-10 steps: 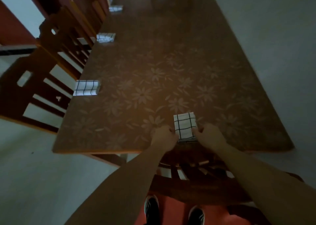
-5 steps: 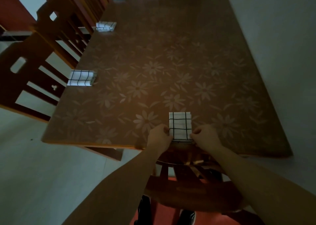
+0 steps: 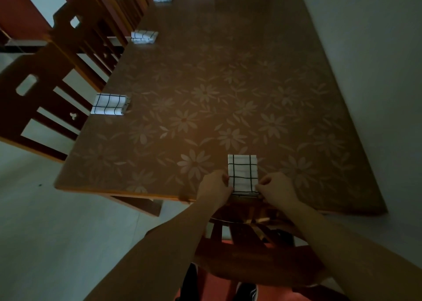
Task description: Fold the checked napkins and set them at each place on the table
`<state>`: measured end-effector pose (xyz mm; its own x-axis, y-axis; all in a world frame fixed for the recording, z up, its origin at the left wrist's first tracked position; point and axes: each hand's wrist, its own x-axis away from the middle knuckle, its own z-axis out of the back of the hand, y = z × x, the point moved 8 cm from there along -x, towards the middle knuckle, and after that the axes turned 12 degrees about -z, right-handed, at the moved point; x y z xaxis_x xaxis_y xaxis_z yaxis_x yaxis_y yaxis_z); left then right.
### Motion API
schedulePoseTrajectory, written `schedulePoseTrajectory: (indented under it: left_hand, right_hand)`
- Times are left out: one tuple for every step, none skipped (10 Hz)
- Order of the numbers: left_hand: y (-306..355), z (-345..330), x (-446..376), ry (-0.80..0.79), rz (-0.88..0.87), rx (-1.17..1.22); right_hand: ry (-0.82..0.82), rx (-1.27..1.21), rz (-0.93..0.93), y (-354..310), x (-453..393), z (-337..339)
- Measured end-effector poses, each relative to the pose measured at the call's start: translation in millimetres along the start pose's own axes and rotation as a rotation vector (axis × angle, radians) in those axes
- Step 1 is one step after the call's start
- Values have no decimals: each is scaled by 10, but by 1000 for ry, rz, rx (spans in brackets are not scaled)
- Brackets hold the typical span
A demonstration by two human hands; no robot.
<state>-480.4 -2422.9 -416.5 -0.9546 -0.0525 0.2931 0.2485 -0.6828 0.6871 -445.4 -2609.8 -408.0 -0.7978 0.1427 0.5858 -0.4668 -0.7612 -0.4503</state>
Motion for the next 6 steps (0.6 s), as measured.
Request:
schedulePoseTrajectory:
  left_hand:
    - [9,-4,-18,5,-6,-16]
    - [10,7,-14,2,-3,-37]
    - [19,7,-16,-6,-15,-43]
    - [52,42,20,-33,-38,-70]
    - [117,224,49,-28,-75,-131]
    - [236,531,37,9,-152,-171]
  right_hand:
    - [4,-2,1,8,-1,12]
    - [-3,4,-3,0,4,-2]
    - [-2,-2,-27,0,5,0]
    - [-10,-1,-27,-5,33,6]
    - [-12,-14,-22,-40,88,74]
    - [66,-65,8,-178,172,282]
